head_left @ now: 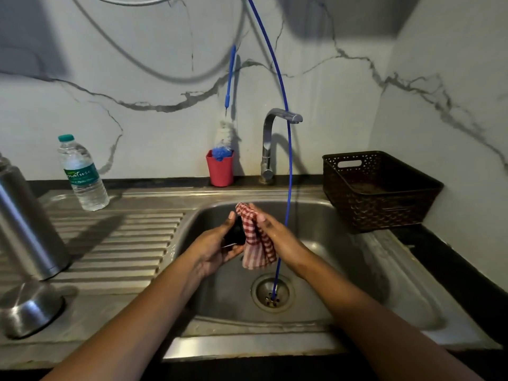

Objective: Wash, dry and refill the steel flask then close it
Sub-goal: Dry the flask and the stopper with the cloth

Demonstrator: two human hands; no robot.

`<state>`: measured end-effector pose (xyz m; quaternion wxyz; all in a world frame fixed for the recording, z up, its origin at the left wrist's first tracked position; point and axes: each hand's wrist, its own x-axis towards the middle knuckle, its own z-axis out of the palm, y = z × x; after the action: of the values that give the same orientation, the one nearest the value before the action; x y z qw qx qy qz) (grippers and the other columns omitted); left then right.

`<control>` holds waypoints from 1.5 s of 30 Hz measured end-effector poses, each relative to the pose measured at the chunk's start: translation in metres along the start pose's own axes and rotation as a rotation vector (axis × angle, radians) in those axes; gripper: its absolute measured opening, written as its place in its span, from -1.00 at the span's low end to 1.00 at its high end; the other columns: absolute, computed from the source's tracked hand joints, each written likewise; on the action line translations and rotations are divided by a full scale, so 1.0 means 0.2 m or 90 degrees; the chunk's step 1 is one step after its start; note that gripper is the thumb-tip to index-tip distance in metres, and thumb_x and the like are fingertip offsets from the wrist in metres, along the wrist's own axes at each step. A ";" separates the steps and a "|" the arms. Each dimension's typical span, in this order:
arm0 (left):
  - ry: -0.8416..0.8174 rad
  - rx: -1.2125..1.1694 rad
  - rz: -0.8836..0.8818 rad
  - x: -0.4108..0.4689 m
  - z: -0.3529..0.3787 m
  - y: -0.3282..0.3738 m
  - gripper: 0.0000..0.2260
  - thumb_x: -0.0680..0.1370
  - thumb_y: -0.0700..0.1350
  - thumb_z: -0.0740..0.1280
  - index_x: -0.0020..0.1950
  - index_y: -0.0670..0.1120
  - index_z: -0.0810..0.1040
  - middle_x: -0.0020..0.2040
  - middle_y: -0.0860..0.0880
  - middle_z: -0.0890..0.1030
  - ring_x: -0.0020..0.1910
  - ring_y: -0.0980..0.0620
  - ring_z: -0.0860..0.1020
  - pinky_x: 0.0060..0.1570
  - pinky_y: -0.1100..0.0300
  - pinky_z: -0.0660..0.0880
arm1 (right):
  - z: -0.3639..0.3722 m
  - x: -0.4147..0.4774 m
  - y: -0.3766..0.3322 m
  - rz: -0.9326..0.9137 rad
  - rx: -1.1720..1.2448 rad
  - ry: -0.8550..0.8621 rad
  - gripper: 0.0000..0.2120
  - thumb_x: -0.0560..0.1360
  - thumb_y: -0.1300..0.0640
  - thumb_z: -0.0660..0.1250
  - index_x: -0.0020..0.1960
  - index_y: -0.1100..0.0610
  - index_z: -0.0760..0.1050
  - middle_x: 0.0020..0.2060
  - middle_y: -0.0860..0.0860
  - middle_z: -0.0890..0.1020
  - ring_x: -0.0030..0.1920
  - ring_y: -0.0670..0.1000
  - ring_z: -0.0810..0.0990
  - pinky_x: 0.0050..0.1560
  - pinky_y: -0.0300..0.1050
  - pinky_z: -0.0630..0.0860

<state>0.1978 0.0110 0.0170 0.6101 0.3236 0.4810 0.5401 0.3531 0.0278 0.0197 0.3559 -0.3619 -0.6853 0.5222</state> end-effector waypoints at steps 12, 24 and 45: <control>-0.112 0.075 0.275 -0.04 0.02 0.02 -0.59 0.38 -0.13 0.41 0.22 -0.14 0.54 0.03 -0.05 0.69 0.02 0.01 0.64 -0.04 0.18 0.59 | -0.07 0.02 -0.04 -0.127 0.089 0.076 -0.65 0.50 0.21 0.32 0.24 -0.04 0.40 0.10 -0.02 0.58 0.09 -0.08 0.58 0.12 -0.16 0.54; -0.110 0.167 0.342 -0.03 0.00 0.01 -0.54 0.31 -0.14 0.48 0.20 -0.15 0.57 0.04 -0.04 0.68 0.05 0.06 0.64 0.00 0.20 0.58 | -0.10 -0.01 -0.06 -0.125 0.084 0.038 -0.69 0.54 0.19 0.28 0.25 -0.03 0.40 0.10 0.02 0.55 0.09 -0.01 0.57 0.10 -0.13 0.54; -0.156 0.120 0.306 0.01 0.03 -0.06 -0.29 0.11 0.13 0.65 0.20 -0.02 0.57 0.15 -0.09 0.64 0.15 -0.04 0.60 0.01 0.16 0.57 | -0.29 0.02 -0.10 -0.052 0.462 0.262 -0.55 0.42 0.22 0.36 0.29 0.13 0.37 -0.01 0.06 0.61 -0.06 0.04 0.61 -0.07 -0.06 0.59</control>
<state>0.2069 0.0108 0.0075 0.4853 0.5465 0.3617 0.5788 0.4001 0.0539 0.0505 0.6101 -0.2827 -0.3851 0.6321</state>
